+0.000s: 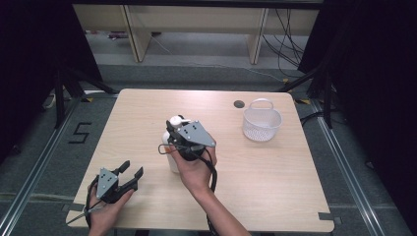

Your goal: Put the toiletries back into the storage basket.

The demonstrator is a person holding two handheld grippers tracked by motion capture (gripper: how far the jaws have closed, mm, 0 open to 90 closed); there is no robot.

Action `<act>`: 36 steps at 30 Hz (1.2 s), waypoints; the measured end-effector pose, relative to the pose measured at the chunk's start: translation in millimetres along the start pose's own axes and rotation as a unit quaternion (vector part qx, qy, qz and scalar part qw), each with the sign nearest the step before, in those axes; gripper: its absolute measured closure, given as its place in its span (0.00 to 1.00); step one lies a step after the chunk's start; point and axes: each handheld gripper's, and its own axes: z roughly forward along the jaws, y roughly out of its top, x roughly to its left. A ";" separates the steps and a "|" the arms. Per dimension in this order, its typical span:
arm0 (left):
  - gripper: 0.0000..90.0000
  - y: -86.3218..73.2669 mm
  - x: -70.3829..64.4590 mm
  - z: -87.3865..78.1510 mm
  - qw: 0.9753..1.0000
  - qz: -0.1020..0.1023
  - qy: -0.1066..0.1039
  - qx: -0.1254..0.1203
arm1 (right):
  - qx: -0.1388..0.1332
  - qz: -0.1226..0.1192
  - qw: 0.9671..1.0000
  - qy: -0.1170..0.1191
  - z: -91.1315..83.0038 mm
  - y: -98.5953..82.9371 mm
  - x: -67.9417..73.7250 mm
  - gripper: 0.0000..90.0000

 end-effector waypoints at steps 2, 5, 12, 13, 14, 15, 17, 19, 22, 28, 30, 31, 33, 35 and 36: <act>0.47 0.0 -0.1 0.0 1.000 0.000 0.000 0.000 | -0.002 0.005 1.000 0.003 -0.9 1.0 -0.4 0.67; 0.47 0.6 -0.5 -1.3 1.000 0.003 0.002 0.009 | -0.006 0.002 1.000 0.000 -5.6 3.0 -3.6 0.67; 0.47 0.5 -0.9 -1.7 1.000 0.004 0.003 0.009 | -0.019 -0.016 1.000 -0.009 -11.4 7.1 -15.2 0.67; 0.47 0.5 -1.3 -1.5 1.000 0.004 0.004 0.010 | -0.015 -0.008 1.000 -0.011 -14.6 8.1 -16.6 0.67; 0.47 0.5 -1.3 -1.5 1.000 0.004 0.004 0.010 | -0.015 -0.008 1.000 -0.011 -14.6 8.1 -16.6 0.67; 0.47 0.5 -1.2 -1.5 1.000 0.004 0.004 0.010 | -0.012 0.000 1.000 -0.011 -15.7 8.0 -16.9 0.67; 0.47 0.5 -0.7 -1.5 1.000 0.004 0.003 0.009 | -0.016 -0.011 1.000 -0.017 -18.5 8.7 -21.9 0.67; 0.47 0.5 -0.6 -1.6 1.000 0.003 0.004 0.009 | -0.014 -0.011 1.000 -0.017 -19.8 8.7 -23.8 0.67; 0.47 0.6 -1.1 -1.5 1.000 0.004 0.004 0.010 | -0.017 -0.014 1.000 -0.020 -23.2 9.1 -29.7 0.67; 0.47 0.7 -0.7 -1.5 1.000 0.006 0.005 0.010 | -0.020 -0.013 0.999 -0.027 -28.1 11.0 -34.8 0.67; 0.47 0.6 -0.4 -1.4 1.000 0.006 0.004 0.008 | -0.018 -0.007 0.999 -0.026 -29.3 10.7 -37.1 0.67; 0.47 0.6 -0.3 -1.4 1.000 0.005 0.004 0.008 | -0.018 -0.014 0.999 -0.028 -30.2 10.6 -39.2 0.67; 0.47 0.6 -0.3 -1.4 1.000 0.005 0.004 0.008 | -0.012 -0.001 1.000 -0.028 -32.0 9.8 -40.0 0.67; 0.46 0.6 -0.4 -1.4 1.000 0.005 0.005 0.009 | -0.016 -0.008 0.999 -0.032 -32.7 9.4 -42.7 0.67; 0.47 0.6 -0.4 -1.4 1.000 0.006 0.005 0.009 | -0.015 -0.007 0.999 -0.034 -34.3 10.5 -43.5 0.67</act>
